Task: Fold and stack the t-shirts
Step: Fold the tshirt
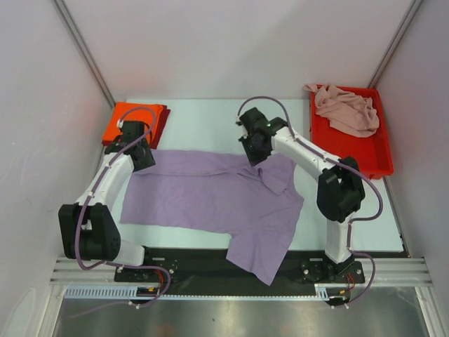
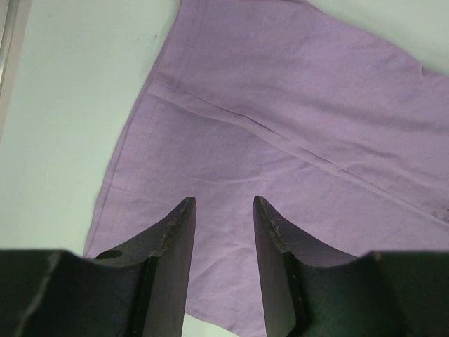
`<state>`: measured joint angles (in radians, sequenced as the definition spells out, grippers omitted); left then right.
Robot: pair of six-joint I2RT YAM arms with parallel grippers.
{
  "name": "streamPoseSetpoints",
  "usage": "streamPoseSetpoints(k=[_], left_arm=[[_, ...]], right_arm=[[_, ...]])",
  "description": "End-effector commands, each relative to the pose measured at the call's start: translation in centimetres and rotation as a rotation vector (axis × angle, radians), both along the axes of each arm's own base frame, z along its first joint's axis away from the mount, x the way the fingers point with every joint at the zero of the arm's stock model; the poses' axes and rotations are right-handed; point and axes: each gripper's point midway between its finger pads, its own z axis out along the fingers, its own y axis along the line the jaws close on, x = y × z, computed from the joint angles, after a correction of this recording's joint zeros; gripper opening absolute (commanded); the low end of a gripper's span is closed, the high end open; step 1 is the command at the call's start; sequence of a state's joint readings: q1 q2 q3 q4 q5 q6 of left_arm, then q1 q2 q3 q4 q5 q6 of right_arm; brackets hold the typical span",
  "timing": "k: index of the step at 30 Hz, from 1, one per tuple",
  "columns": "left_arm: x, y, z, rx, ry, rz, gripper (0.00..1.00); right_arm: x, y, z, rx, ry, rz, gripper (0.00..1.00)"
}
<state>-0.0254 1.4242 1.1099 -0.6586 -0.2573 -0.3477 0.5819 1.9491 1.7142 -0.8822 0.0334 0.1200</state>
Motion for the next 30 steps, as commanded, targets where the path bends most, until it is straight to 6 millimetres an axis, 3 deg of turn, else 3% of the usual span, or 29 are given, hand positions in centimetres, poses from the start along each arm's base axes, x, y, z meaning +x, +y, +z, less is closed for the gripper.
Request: streamPoseSetpoints(k=[1,5,14,30], left_arm=[[0.2,-0.1,1.0,-0.017,-0.045,-0.009,0.44],[0.1,-0.2,1.1,-0.02,-0.043,-0.015,0.44],[-0.3,0.0,1.6,-0.002,-0.045,-0.022,0.45],[-0.1,-0.1,1.4,-0.008,-0.04,-0.027,0.45]], right_arm=[[-1.6,-0.9,-1.7,-0.044,0.054,-0.049,0.12],[-1.3,0.2,-3.7,-0.022,0.077,-0.07,0.13],[0.4,-0.1,-6.8,-0.035,0.103,-0.106,0.16],[2.2,-0.5,-8.1,-0.062,0.094,-0.128,0.26]])
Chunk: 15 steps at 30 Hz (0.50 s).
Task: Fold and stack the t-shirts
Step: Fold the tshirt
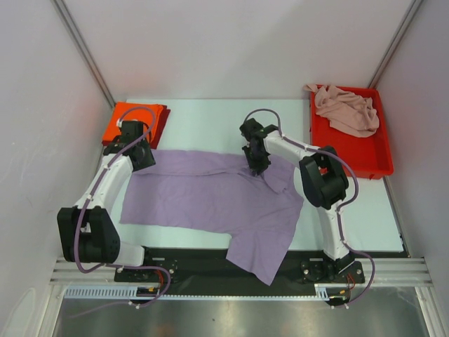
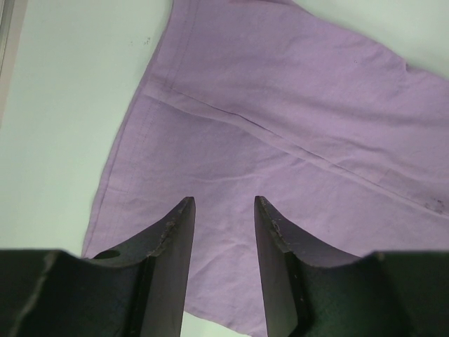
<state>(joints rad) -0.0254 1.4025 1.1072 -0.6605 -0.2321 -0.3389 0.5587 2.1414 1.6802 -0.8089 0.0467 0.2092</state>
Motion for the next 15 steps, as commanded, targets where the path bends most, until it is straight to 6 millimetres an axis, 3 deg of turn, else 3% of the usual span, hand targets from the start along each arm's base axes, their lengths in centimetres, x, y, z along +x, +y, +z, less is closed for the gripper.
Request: streamPoseSetpoints(k=[1,9,15], left_arm=[[0.0,0.3,0.9,0.009,-0.026,-0.004,0.45],[-0.1,0.4,0.8,0.016,-0.025,-0.003,0.45],[-0.2,0.4,1.0,0.014,-0.031,-0.004,0.45]], right_arm=[[1.6,0.1,0.6,-0.005,-0.045,-0.015,0.26],[2.0,-0.3,0.0,-0.031,-0.048,-0.006,0.24],[2.1,0.2,1.2,-0.007,-0.062,-0.014,0.01]])
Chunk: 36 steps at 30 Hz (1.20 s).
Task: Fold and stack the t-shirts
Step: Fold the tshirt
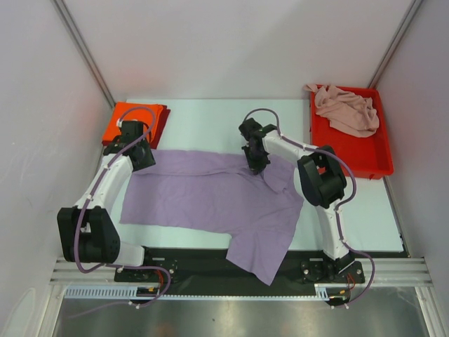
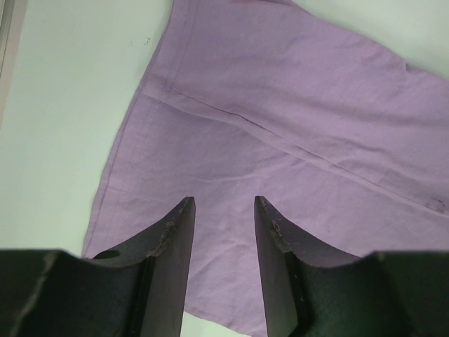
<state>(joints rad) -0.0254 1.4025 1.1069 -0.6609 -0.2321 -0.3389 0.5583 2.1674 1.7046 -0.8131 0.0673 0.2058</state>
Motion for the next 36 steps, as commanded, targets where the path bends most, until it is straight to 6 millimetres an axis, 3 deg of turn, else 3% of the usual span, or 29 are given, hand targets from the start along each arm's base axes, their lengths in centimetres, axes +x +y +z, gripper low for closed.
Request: streamPoseSetpoints(k=[1,7,11,15,20,27,30,31,34,36], left_arm=[[-0.1,0.4,1.0,0.013,-0.034,-0.005,0.45],[-0.2,0.3,1.2,0.009,-0.036,-0.002,0.45],[-0.2,0.5,1.6,0.019,-0.046,-0.002,0.45],[-0.4,0.5,1.8,0.017,-0.046,-0.002,0.45],[-0.7,0.4,1.6,0.016,-0.038,-0.003,0.45],[-1.0,0.5,1.7,0.021,-0.035,-0.008,0.45],[-1.1,0.5,1.5,0.024,-0.029,-0.014,0.45],[-1.2,0.5,1.3,0.023,-0.026,-0.016,0.45],[-1.3,0.3,0.9,0.016,-0.017,-0.027,0.47],[-1.2,-0.2,0.7,-0.002,-0.016,-0.042,0.47]], right_arm=[[1.6,0.3,2.1,0.02,-0.061,-0.013,0.0],[-0.1,1.0,4.4,0.081,-0.009,-0.019,0.0],[-3.8,2.9,7.0,0.213,0.102,-0.023,0.0],[-7.1,4.3,8.0,0.304,0.206,-0.053,0.0],[-10.8,6.5,7.6,0.357,0.305,-0.042,0.0],[-14.3,8.7,6.1,0.366,0.381,-0.037,0.0],[-14.7,9.0,5.6,0.35,0.379,-0.018,0.11],[-14.6,9.0,5.7,0.343,0.371,-0.013,0.27],[-12.8,8.1,7.9,0.327,0.25,-0.009,0.51],[-11.8,7.0,9.7,0.325,0.17,-0.015,0.55]])
